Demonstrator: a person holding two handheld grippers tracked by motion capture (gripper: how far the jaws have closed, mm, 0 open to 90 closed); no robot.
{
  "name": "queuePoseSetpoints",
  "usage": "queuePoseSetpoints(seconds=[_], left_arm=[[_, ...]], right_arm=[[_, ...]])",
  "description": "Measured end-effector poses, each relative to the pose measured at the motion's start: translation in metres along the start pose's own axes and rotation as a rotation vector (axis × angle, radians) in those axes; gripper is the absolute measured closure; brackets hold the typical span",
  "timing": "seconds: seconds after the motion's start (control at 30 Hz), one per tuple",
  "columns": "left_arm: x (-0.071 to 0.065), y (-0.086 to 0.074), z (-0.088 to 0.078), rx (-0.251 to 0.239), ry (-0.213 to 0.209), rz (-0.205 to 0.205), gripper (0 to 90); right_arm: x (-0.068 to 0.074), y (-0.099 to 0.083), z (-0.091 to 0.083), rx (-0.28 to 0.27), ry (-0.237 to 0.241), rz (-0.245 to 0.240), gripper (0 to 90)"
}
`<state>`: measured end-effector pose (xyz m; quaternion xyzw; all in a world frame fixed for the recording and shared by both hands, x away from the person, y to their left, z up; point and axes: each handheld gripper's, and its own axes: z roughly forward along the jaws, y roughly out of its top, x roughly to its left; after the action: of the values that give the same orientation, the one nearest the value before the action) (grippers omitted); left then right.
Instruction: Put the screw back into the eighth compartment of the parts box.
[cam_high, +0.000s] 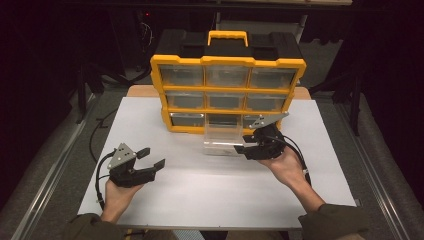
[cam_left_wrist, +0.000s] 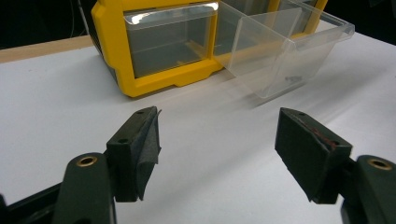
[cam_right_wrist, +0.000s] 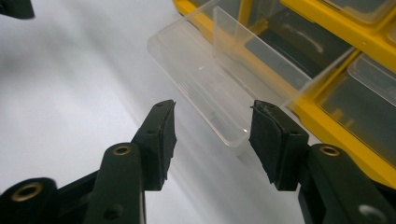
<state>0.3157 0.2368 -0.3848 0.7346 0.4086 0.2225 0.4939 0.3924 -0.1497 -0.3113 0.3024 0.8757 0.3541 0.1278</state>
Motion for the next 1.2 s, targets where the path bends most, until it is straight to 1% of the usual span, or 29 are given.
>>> queuePoseSetpoints(seconds=[0.03, 0.07, 0.13, 0.2, 0.23, 0.3, 0.43, 0.67, 0.8, 0.9, 1.03, 1.07, 1.2], left_arm=[[0.0, 0.0, 0.0, 0.0, -0.001, -0.001, 31.1], [0.0, 0.0, 0.0, 0.0, -0.001, 0.0, 31.1], [0.0, 0.0, 0.0, 0.001, 0.0, 0.001, 31.1], [-0.001, 0.0, -0.001, -0.002, -0.001, 0.0, 31.1], [-0.001, 0.0, -0.001, -0.003, -0.003, -0.002, 31.1], [-0.001, 0.0, -0.001, -0.008, -0.009, -0.008, 31.1], [-0.002, 0.001, -0.001, -0.007, -0.01, -0.001, 31.2], [-0.005, 0.001, 0.0, -0.006, -0.015, 0.005, 31.2], [-0.008, 0.001, 0.001, -0.011, -0.019, 0.004, 31.2], [-0.008, 0.001, 0.002, -0.003, -0.02, 0.013, 31.3], [-0.009, 0.001, 0.002, -0.003, -0.018, 0.014, 31.2], [-0.009, 0.001, 0.002, -0.003, -0.018, 0.014, 31.2], [-0.01, 0.002, 0.002, -0.006, -0.015, 0.015, 31.2]], right_arm=[[0.001, -0.002, 0.0, -0.003, -0.011, -0.013, 52.0], [0.002, -0.005, -0.001, -0.013, -0.009, -0.024, 52.0], [0.002, -0.01, -0.002, -0.03, 0.0, -0.021, 51.9], [0.003, -0.015, -0.004, -0.04, -0.007, -0.014, 51.8], [0.002, -0.017, -0.005, -0.049, -0.01, -0.023, 51.8], [0.002, -0.022, -0.007, -0.061, -0.01, -0.007, 51.5], [0.002, -0.03, -0.012, -0.092, -0.013, -0.004, 51.1], [0.0, -0.044, -0.018, -0.124, -0.016, 0.017, 49.5], [-0.001, -0.052, -0.02, -0.147, -0.014, 0.038, 48.9], [-0.003, -0.059, -0.021, -0.161, -0.011, 0.052, 48.5], [-0.004, -0.068, -0.021, -0.181, -0.012, 0.067, 47.9], [-0.005, -0.07, -0.021, -0.185, -0.017, 0.057, 47.6], [-0.006, -0.079, -0.018, -0.198, -0.013, 0.066, 46.5]])
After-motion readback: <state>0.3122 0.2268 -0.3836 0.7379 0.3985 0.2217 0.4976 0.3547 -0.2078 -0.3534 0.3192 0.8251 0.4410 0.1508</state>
